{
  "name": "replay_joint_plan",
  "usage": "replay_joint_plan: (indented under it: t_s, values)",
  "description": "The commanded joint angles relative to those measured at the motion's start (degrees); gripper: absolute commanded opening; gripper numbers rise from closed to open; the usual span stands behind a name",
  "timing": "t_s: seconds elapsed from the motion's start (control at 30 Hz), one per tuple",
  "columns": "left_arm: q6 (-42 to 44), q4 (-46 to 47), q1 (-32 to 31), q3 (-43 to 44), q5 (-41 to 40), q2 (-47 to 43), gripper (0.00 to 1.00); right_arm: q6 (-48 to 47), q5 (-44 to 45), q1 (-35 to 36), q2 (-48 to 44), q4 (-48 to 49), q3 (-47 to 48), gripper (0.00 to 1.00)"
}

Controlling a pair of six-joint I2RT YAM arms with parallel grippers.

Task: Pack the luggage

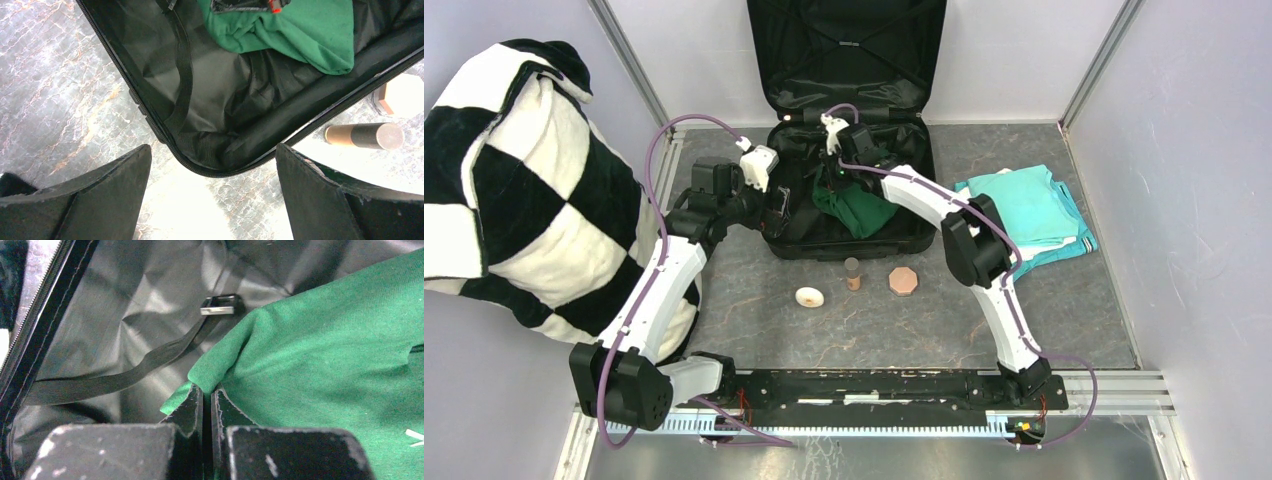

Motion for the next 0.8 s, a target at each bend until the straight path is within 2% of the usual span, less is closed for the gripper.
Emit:
replay_joint_plan:
  t_s: [0.0, 0.33, 0.37, 0.4, 0.43, 0.53, 0.6, 0.77]
  values:
    - [3.5, 0.1, -0.4, -0.2, -0.8, -1.2, 1.0, 0.1, -0.2, 2.6, 2.3, 2.8, 5.9, 0.0]
    - [3.1, 0.3, -0.4, -0.7, -0.4, -0.4, 1.0, 1.2, -3.0, 4.9, 5.3, 6.4, 9.1, 0.0]
    - [3.1, 0.4, -0.4, -0.9, -0.4, -0.4, 1.0, 1.3, -2.9, 4.9, 5.4, 6.4, 9.3, 0.12]
    - [3.1, 0.6, -0.4, -1.1, -0.5, -0.4, 1.0, 1.6, -3.2, 4.7, 5.5, 6.3, 9.2, 0.39]
    - [3.1, 0.7, -0.4, -1.4, -0.4, -0.4, 1.0, 2.3, -3.8, 4.2, 5.6, 6.6, 9.3, 0.57]
    - [3.1, 0.9, -0.4, -1.9, -0.5, -0.3, 1.0, 5.7, -5.8, 1.9, 4.9, 7.2, 9.2, 0.71]
    - [3.1, 1.2, -0.4, -2.1, -0.7, 0.1, 1.0, 6.8, -6.4, 0.2, 3.5, 7.4, 8.9, 0.84]
    - [2.7, 3.1, -0.4, -1.5, -0.4, 2.2, 1.0, 4.1, -3.2, -4.1, -4.3, 6.0, 3.0, 0.91]
